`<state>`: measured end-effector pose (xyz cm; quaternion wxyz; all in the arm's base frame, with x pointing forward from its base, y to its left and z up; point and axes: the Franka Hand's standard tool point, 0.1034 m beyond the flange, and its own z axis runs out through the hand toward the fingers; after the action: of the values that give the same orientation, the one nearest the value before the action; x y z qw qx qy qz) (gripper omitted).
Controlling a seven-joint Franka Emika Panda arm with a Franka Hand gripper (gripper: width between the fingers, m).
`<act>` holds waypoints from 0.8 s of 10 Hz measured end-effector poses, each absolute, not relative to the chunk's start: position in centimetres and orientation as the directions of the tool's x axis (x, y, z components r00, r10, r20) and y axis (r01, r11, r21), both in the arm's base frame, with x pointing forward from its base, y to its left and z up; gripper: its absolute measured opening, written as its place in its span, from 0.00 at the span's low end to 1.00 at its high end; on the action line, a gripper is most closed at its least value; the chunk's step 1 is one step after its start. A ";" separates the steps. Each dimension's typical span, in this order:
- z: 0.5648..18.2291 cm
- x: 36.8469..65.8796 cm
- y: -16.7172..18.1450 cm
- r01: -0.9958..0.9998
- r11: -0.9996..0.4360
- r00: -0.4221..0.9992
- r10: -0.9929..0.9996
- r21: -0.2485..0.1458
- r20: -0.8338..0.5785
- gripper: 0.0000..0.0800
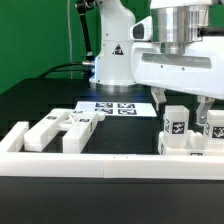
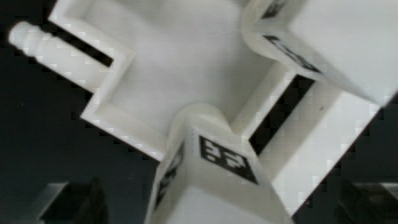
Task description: Assemble chair
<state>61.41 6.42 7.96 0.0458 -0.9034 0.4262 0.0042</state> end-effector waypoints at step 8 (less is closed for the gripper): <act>7.9 61.4 6.4 -0.273 -0.960 0.962 -0.274 -0.067 0.010 0.81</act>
Offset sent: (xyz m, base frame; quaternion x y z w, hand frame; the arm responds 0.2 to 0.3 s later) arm -0.0029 0.0037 0.0008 -0.0264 0.0113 -0.2315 0.9724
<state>61.35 6.42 7.90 0.0327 -0.9898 0.1381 -0.0096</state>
